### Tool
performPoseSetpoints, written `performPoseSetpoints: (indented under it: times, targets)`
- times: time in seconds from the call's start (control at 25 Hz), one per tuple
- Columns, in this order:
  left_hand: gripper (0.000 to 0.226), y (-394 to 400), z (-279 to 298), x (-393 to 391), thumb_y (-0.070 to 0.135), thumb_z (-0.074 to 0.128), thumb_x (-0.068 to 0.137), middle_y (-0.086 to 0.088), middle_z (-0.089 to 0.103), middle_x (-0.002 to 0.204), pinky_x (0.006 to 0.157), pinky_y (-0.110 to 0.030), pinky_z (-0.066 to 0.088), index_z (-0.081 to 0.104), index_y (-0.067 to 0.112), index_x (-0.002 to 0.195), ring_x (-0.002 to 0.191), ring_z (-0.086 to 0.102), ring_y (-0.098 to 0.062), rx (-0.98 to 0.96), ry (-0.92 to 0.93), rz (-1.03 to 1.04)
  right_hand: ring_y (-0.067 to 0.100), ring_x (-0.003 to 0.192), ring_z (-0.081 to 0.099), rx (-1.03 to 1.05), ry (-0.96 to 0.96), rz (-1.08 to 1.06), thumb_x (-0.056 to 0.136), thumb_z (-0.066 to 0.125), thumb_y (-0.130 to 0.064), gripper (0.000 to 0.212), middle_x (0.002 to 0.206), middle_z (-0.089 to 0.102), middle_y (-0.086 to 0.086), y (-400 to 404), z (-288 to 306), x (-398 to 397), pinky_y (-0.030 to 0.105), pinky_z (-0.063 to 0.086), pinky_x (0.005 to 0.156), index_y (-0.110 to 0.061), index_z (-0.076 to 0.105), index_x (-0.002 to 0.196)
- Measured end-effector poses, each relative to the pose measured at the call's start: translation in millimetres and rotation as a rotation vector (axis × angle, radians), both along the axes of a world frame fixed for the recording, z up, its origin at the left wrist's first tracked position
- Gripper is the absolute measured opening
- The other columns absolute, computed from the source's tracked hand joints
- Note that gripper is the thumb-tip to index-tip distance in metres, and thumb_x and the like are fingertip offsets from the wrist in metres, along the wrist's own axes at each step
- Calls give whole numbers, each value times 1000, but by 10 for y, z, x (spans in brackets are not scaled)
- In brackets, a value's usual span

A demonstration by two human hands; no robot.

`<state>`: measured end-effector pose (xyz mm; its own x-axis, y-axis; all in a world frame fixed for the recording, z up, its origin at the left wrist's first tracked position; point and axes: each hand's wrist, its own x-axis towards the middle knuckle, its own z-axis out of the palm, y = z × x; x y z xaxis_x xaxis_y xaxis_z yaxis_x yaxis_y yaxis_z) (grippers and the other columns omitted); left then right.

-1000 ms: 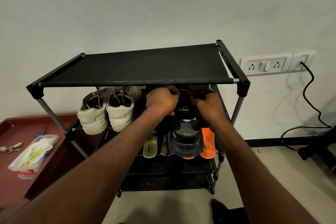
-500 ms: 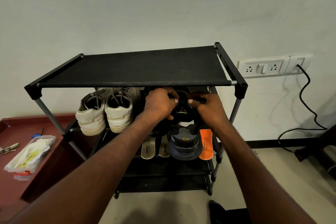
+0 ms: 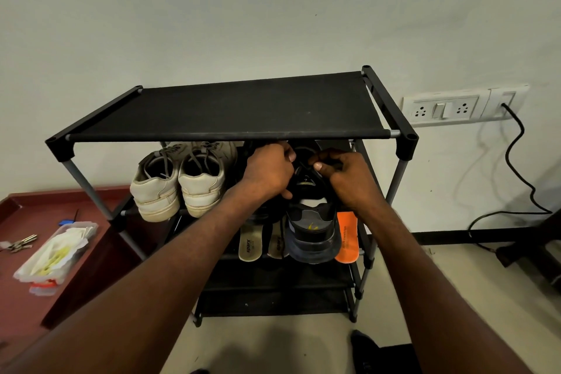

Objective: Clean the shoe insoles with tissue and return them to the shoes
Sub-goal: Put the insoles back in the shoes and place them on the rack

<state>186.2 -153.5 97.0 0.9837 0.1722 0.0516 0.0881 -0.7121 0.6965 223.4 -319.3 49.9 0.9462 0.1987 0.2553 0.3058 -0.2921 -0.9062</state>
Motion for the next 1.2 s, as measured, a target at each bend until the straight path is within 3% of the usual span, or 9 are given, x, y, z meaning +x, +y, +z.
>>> performPoseSetpoints:
  times: [0.12,0.2,0.36,0.48,0.6,0.72,0.96,1.12,1.2]
  targets:
    - [13,49,-35,21,14,53,107,-4,59,92,72,-47,66,64,20,111,66,72,-24,-49,27,-47,21,100,69,-113,-33,-54,100,62,-18,16,105,75,4,80,-56,39,38,55,90,-16,74,110]
    - [14,67,-50,26,13,58,105,-4,60,91,71,-48,66,65,19,116,66,71,-24,-58,27,-64,26,106,66,-76,-12,-75,104,52,-20,21,112,71,7,139,-56,17,45,53,93,-14,68,117]
    - [4,45,-41,41,19,60,105,-3,62,87,66,-41,66,62,21,106,62,72,-21,-32,28,-47,19,109,68,176,64,-23,108,46,-19,26,114,72,5,202,-12,-62,40,53,96,-13,66,124]
    - [6,27,-46,51,22,56,107,0,62,81,57,-30,60,61,19,105,52,70,-14,57,14,-36,16,99,70,269,97,-45,108,47,-15,22,103,74,2,178,7,-76,35,54,90,-15,68,113]
    - [15,42,-63,74,23,51,109,-1,62,82,74,-43,65,63,17,116,64,75,-24,28,10,-31,12,92,70,279,80,-48,105,52,-10,19,99,75,1,126,18,-82,28,55,85,-14,69,111]
    - [16,56,-69,76,23,49,109,-5,64,85,75,-48,65,63,21,118,68,75,-27,-51,9,-32,1,81,72,263,102,14,100,61,-3,19,98,77,1,53,12,-93,15,55,73,-9,73,114]
    - [19,82,-35,42,22,59,106,-11,68,88,63,-36,65,59,16,124,67,73,-23,-144,33,-59,9,84,74,303,132,-81,99,65,-11,15,95,79,1,95,24,-117,22,58,75,-11,76,109]
    - [12,144,-42,9,10,65,101,-17,72,96,76,-47,66,63,9,113,74,77,-30,-166,62,-71,13,83,77,315,192,-23,99,67,-12,14,94,80,4,-47,72,-197,25,61,71,-12,76,109]
    - [5,141,-37,-8,7,64,101,-14,72,92,74,-44,66,65,10,105,68,77,-26,-177,49,-57,18,79,77,231,223,-39,97,70,-12,11,90,79,7,-150,55,-213,33,64,66,-12,78,104]
